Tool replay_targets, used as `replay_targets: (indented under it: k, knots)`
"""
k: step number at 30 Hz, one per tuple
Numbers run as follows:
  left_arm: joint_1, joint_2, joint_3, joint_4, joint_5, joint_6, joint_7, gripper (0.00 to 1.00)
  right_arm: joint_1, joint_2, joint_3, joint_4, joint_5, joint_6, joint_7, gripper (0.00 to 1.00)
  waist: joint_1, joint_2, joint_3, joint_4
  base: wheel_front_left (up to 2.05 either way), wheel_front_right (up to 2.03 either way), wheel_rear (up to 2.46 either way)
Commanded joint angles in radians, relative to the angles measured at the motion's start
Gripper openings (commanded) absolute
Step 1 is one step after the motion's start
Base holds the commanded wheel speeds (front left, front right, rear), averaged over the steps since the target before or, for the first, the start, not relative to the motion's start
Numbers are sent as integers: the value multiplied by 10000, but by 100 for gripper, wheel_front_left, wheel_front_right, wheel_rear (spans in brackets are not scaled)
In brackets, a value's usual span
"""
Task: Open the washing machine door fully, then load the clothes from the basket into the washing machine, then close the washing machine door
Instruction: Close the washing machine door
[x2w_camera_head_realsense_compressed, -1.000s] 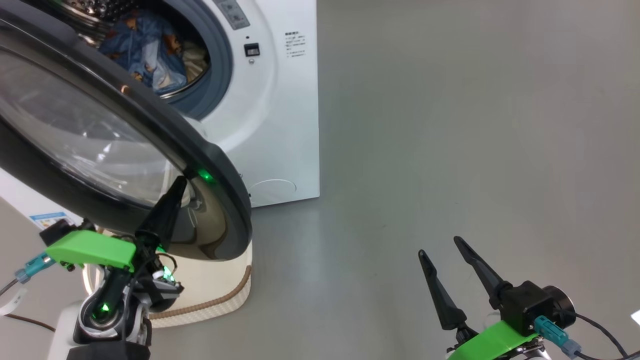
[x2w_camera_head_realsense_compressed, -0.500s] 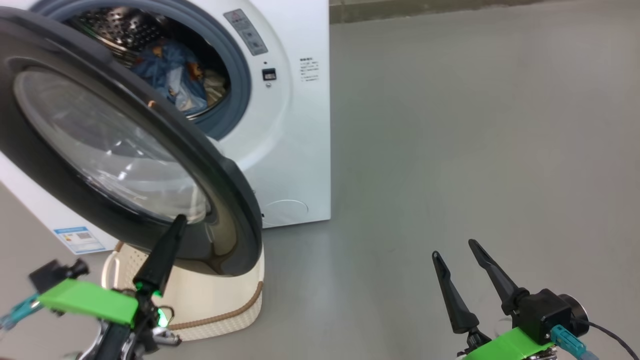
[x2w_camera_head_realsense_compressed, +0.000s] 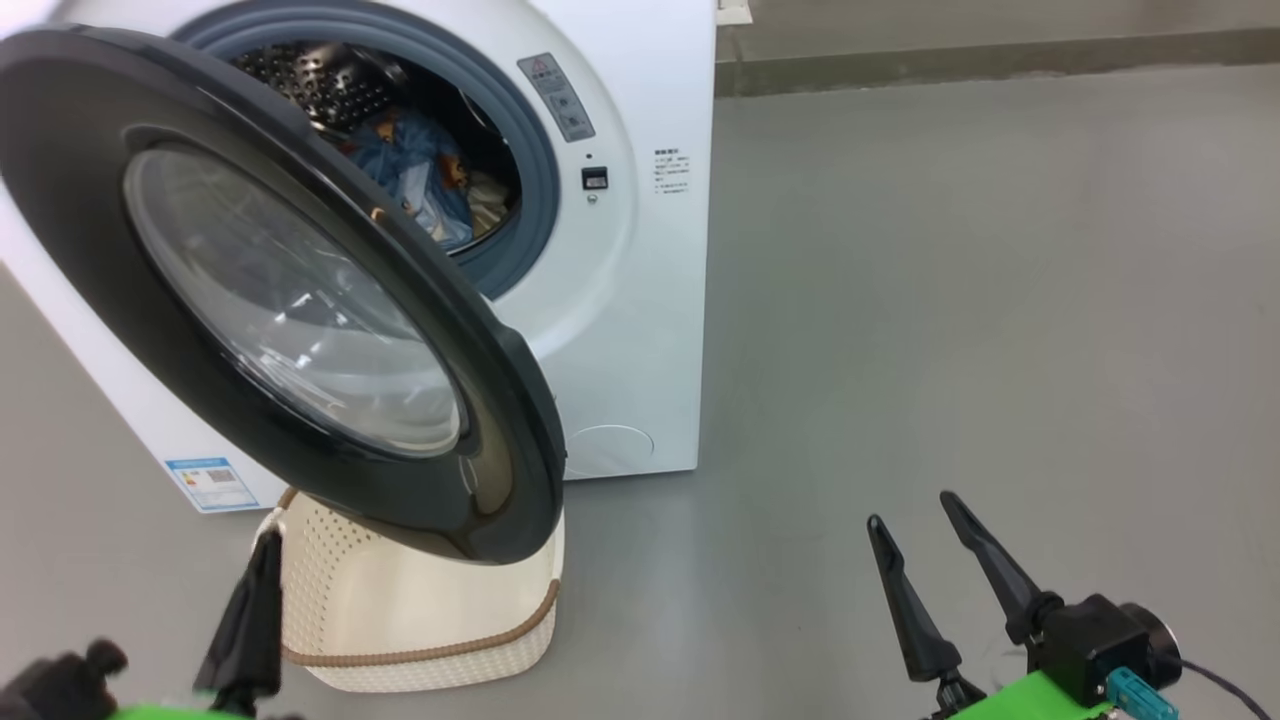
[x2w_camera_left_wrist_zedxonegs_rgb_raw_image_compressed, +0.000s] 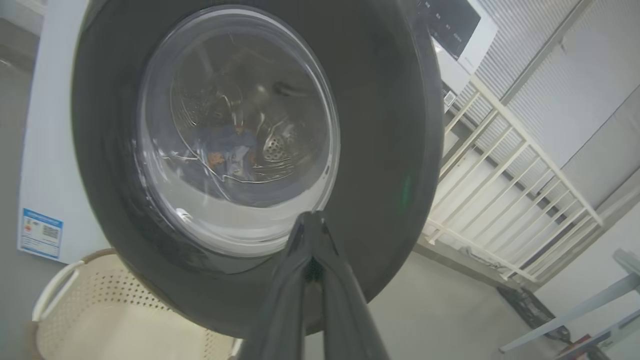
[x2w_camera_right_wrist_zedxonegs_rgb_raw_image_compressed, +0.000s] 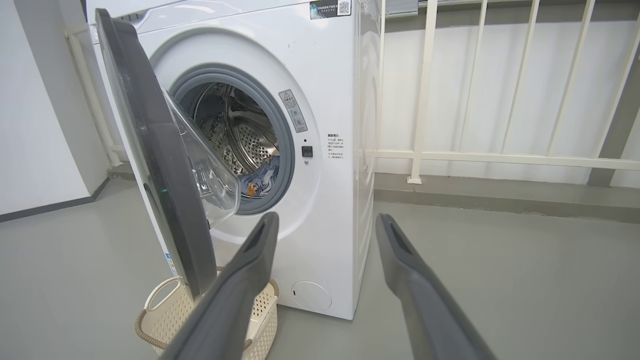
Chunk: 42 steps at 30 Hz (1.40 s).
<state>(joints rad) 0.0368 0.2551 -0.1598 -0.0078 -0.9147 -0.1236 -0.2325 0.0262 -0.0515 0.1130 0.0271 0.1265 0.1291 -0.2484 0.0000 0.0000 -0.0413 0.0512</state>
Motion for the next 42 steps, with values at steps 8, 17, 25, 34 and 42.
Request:
replay_targets:
  k: [8,17,25,34,42]
  knots:
    - [-29,-614,1326,-240,4535,-70,-288,0,-60,12,191,-281,131,16,-104,100,0,0,-58,191,0,0,0]
    - [575,-982,590,-288,5563,-70,-291,100,-74,12,217,-202,140,16,-112,100,0,0,-92,269,0,0,0]
    - [518,-752,254,-71,5255,-70,-292,100,-106,13,257,-158,173,16,-118,100,0,0,-107,252,0,0,0]
    - [481,-777,235,95,5249,-70,-292,100,-95,13,252,-114,197,16,-124,100,0,0,-132,258,0,0,0]
    - [488,-748,181,132,5328,-71,-292,100,-69,13,306,-69,219,16,-127,100,0,0,-149,303,0,0,0]
